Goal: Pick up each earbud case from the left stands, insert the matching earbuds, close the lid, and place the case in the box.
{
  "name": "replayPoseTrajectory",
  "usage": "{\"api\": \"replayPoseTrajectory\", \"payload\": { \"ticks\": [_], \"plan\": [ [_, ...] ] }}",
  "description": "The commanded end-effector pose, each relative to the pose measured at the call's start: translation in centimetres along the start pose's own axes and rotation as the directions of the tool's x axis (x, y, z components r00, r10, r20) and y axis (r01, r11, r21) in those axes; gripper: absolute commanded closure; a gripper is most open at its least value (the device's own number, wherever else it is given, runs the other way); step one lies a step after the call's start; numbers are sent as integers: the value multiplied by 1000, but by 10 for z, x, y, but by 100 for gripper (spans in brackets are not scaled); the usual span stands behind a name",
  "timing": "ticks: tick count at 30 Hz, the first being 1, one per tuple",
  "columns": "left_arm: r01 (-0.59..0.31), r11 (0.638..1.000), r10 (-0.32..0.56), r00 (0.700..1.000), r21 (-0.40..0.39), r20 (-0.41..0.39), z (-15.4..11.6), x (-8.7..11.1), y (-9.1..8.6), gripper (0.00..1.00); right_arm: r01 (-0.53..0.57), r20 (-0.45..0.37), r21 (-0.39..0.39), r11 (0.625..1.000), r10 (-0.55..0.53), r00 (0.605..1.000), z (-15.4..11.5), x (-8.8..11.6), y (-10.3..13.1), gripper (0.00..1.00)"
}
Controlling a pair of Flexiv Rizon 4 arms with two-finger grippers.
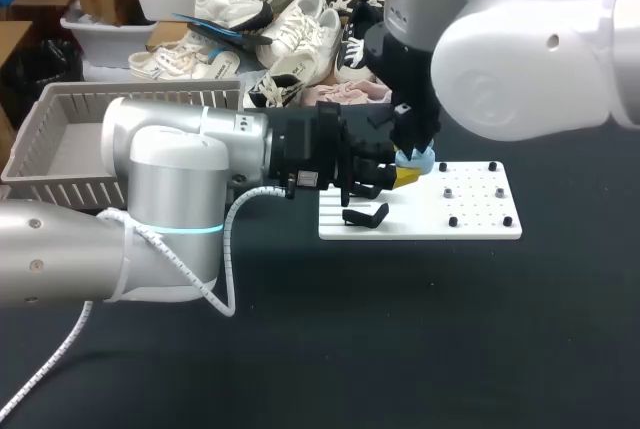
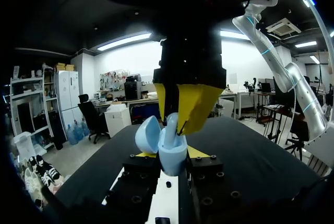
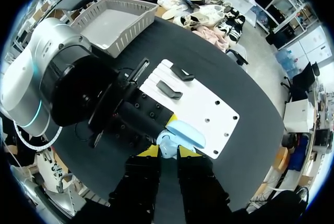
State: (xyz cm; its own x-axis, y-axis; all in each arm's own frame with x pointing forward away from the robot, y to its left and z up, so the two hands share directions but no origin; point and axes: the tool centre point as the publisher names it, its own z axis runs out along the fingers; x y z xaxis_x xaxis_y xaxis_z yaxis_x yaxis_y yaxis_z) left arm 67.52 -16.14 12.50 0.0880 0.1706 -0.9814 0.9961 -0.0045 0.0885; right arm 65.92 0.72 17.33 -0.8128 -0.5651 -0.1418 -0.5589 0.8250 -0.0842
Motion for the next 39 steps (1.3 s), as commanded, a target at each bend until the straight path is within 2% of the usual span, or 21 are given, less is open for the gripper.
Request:
{"api": "replayPoseTrajectory", "payload": {
  "ticks": [1, 35, 39],
  "plan": [
    [-1, 1000, 1, 1000, -1, 3, 0, 0, 0, 100, 2, -10, -1, 1000, -2, 1000, 2, -4, 1, 100],
    [-1, 1000, 1, 1000, -1, 3, 0, 0, 0, 100, 14, -30, 5, 1000, -13, 999, 4, -3, -1, 100],
    [-1, 1000, 1, 1000, -1, 3, 0, 0, 0, 100, 13, -29, 5, 1000, -13, 999, 3, -3, -1, 84]
  ]
}}
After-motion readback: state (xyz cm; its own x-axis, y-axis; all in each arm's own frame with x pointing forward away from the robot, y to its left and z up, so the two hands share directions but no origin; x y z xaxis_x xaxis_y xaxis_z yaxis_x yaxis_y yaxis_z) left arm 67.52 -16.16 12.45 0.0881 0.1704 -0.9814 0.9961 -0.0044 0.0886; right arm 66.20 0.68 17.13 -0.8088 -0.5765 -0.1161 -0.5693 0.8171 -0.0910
